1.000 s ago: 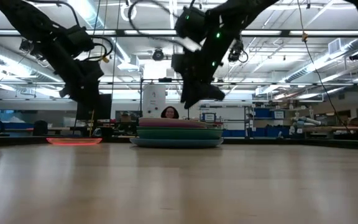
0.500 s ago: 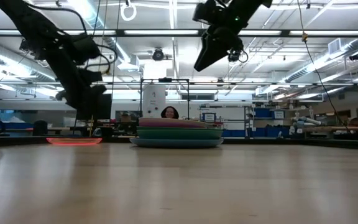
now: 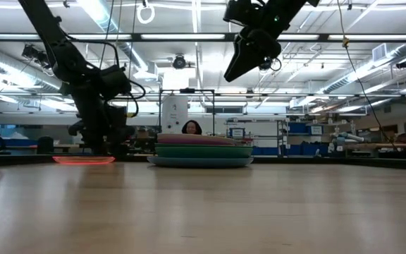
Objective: Stack plastic plates
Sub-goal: Stack the orange plate on top of the pink plate
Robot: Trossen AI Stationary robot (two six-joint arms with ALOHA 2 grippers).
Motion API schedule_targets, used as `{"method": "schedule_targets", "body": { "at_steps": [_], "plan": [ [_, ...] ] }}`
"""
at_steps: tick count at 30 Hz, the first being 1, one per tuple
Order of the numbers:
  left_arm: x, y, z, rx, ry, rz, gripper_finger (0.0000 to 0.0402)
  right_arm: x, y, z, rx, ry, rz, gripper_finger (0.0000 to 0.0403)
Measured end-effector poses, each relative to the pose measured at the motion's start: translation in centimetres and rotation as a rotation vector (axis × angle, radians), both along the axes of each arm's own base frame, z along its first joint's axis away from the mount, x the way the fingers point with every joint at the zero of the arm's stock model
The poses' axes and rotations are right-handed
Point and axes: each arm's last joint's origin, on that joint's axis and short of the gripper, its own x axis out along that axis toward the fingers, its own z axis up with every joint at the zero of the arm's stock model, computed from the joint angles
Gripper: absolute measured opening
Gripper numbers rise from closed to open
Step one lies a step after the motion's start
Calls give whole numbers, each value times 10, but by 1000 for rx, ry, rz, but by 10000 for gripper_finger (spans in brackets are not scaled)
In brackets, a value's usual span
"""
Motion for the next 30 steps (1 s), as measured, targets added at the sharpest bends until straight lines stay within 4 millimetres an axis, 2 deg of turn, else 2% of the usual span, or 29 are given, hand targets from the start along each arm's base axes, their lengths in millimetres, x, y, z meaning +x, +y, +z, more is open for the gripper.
{"method": "schedule_targets", "body": {
  "at_steps": [5, 12, 20, 25, 30],
  "plan": [
    [-1, 6, -9, 2, 19, 29, 158, 0, 3, 0, 12, -3, -2, 165],
    [5, 1, -15, 15, 51, 27, 104, 0, 3, 0, 15, -5, -9, 164],
    [10, -6, -15, 17, 70, -5, 10, 0, 4, -1, 14, -1, -7, 164],
    [12, -13, -7, -16, 64, -5, 11, -1, 8, -2, -5, 31, 16, 164],
    [25, -31, 25, -9, 53, -94, 5, -4, 13, -5, -25, 71, 2, 164]
  ]
}}
